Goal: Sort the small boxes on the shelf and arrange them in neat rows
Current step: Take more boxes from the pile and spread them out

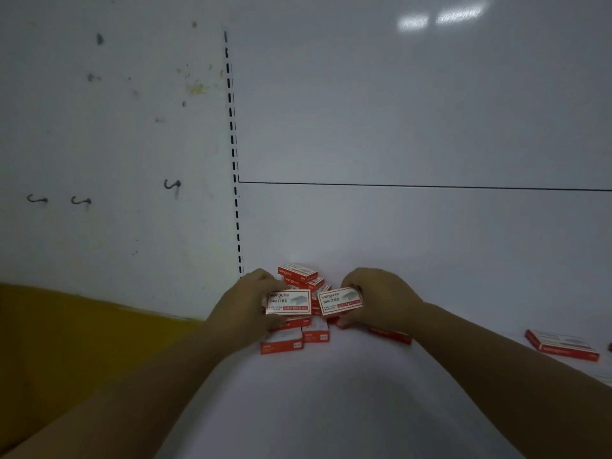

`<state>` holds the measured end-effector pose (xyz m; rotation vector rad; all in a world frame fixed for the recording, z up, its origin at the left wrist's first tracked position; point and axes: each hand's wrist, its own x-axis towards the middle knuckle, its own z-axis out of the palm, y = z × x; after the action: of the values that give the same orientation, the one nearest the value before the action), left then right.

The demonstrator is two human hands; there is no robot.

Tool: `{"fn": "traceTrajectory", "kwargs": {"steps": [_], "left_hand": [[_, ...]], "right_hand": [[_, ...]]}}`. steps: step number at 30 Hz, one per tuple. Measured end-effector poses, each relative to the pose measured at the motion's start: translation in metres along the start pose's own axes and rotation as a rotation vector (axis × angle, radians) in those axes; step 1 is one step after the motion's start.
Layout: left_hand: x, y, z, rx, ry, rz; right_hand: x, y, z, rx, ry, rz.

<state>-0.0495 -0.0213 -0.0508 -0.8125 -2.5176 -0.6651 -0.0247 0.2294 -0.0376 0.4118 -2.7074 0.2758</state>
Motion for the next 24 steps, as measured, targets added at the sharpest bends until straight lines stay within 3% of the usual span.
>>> {"fn": "traceTrajectory", "kwargs": {"steps": [8,24], "left_hand": [[0.005,0.031,-0.007,0.006,0.018,0.135],[0.022,0.167,0.073,-0.129,-0.061,0.458]], "right_hand": [[-0.048,0.008,-0.030,-0.089,0.195,0.050],[-0.189,0.066,-0.097,-0.247,0.224,0.345]]}}
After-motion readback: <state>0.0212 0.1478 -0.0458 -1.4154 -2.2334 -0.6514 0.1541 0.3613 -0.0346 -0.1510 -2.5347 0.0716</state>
